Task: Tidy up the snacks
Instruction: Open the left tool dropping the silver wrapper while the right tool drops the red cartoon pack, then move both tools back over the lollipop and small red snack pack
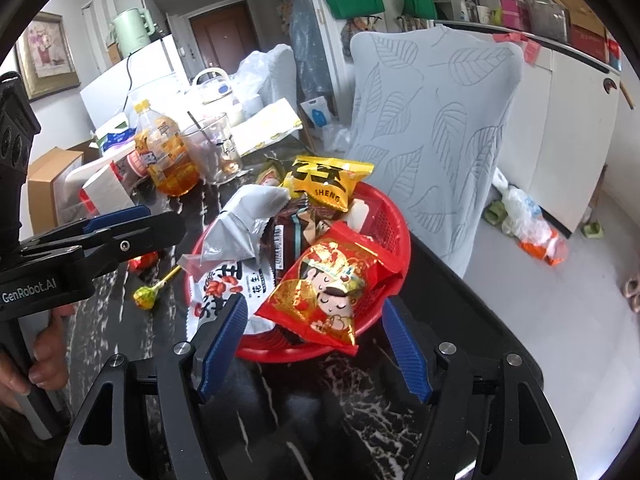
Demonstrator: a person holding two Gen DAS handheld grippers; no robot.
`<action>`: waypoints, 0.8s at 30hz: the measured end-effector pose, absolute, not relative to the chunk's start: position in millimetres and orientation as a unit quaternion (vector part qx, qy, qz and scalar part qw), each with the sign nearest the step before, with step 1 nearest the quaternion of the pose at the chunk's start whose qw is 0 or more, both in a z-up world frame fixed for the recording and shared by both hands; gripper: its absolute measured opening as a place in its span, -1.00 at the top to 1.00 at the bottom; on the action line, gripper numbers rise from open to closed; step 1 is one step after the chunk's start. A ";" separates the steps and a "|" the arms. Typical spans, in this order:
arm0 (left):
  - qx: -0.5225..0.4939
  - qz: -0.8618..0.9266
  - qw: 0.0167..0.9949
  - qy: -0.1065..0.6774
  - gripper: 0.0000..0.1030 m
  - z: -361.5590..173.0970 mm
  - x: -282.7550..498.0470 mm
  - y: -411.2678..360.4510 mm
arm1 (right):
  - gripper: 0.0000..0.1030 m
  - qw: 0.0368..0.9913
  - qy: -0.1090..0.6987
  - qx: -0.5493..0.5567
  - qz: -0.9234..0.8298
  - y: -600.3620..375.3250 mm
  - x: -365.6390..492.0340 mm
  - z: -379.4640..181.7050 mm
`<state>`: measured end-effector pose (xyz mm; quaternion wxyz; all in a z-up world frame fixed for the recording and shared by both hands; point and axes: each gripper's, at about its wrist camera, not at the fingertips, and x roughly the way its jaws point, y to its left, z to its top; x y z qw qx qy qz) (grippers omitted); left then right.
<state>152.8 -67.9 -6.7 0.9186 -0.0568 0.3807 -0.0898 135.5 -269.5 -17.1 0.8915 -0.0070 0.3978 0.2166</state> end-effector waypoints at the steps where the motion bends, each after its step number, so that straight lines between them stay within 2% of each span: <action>1: -0.057 -0.089 0.919 0.379 -0.39 -5.3 151.1 -67.3 | -0.37 0.892 0.397 -0.007 0.216 -269.1 134.9 -16.1; 24: -0.041 -0.015 0.950 0.310 -0.39 59.5 77.8 -25.9 | -0.37 0.909 0.318 -0.029 0.268 -217.6 95.8 48.8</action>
